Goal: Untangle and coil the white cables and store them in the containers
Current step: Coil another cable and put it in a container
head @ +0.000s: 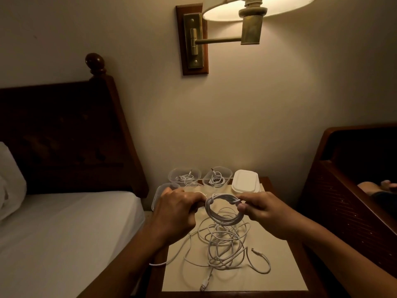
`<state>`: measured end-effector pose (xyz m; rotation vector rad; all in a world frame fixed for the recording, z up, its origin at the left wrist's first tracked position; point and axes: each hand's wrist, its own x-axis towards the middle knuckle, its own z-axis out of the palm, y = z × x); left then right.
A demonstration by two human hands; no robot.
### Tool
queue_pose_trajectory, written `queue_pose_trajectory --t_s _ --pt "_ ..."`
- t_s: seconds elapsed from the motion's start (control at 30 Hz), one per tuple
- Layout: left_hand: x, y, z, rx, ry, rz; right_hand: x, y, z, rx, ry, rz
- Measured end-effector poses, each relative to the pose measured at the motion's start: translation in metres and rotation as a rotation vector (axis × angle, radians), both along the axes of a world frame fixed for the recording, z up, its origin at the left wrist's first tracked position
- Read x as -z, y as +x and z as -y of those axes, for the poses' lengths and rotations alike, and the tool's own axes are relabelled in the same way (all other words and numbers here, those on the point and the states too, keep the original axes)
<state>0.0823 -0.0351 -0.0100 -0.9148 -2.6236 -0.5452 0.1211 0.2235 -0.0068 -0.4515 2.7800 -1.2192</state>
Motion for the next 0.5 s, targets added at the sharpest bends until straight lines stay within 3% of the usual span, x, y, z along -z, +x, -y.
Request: queue_pose_trajectory --t_s 0.2,0.33,0.5 --pt "0.004 0.002 -0.003 0.011 0.021 0.052 0.008 -0.009 -0.009 -0.002 -0.230 0.224" --pt "0.008 0.001 0.000 0.013 -0.008 0.087 0.023 -0.007 -0.001 0.057 -0.318 0.274" --pt "0.016 0.001 0.001 -0.047 0.032 0.064 0.021 -0.007 0.009 0.187 -0.229 0.220"
